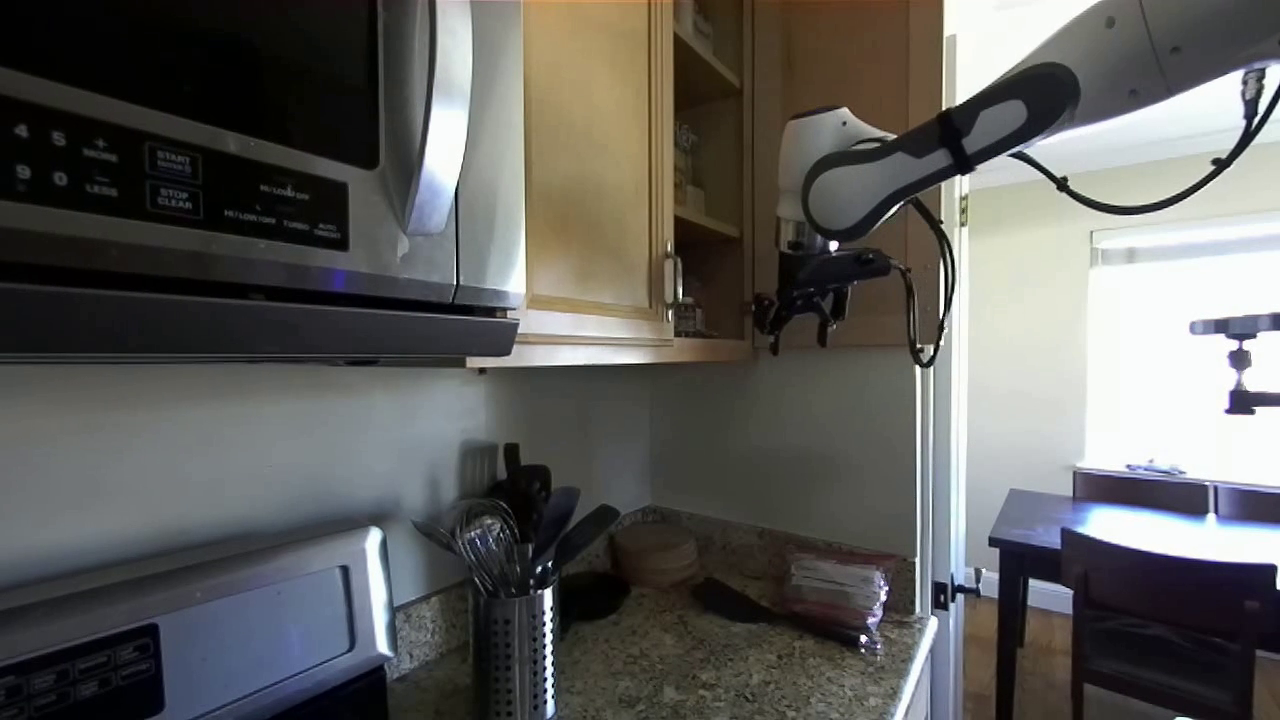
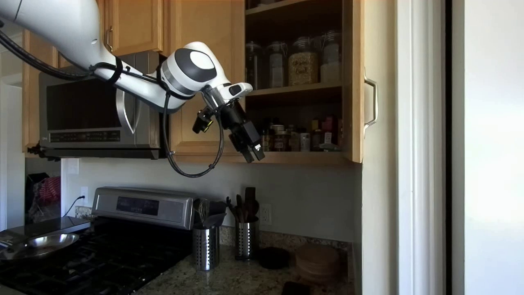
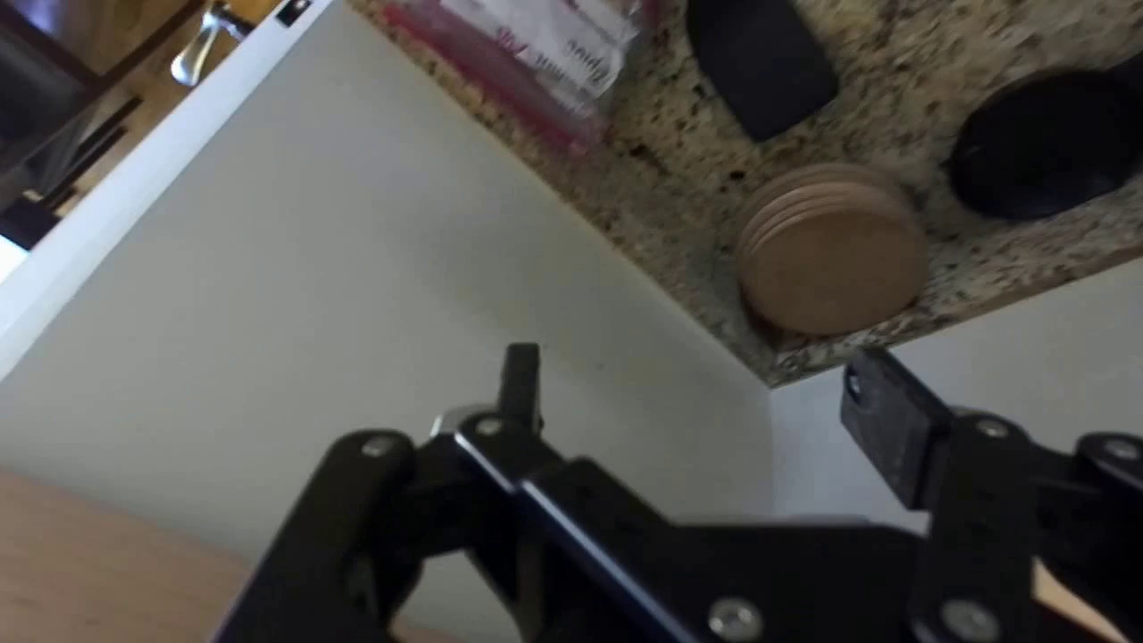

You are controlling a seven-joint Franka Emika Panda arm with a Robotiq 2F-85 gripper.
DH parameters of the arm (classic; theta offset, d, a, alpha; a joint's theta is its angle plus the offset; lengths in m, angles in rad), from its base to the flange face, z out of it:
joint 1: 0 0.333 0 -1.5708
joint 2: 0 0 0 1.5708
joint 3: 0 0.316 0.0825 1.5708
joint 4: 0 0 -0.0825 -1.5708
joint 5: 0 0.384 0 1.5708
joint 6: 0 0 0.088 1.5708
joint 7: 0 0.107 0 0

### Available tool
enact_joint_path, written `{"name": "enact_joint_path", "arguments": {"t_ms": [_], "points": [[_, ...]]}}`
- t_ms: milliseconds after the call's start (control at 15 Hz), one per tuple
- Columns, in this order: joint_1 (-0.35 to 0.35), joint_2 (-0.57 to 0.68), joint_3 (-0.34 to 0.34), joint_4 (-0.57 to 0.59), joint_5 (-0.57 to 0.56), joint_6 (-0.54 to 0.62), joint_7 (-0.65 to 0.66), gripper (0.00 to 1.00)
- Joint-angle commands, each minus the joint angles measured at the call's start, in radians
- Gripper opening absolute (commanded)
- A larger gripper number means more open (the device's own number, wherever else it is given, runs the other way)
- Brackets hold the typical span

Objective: Open the cabinet door on the right

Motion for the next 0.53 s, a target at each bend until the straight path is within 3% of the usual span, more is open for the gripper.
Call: {"name": "enact_joint_path", "arguments": {"t_ms": [0, 67, 467], "points": [[0.012, 0.003, -0.007, 0.005, 0.205, -0.027, -0.175, 1.00], [-0.009, 0.004, 0.010, 0.003, 0.131, -0.007, -0.104, 1.00], [-0.009, 0.008, 0.011, 0.003, 0.142, -0.007, -0.117, 1.00]]}}
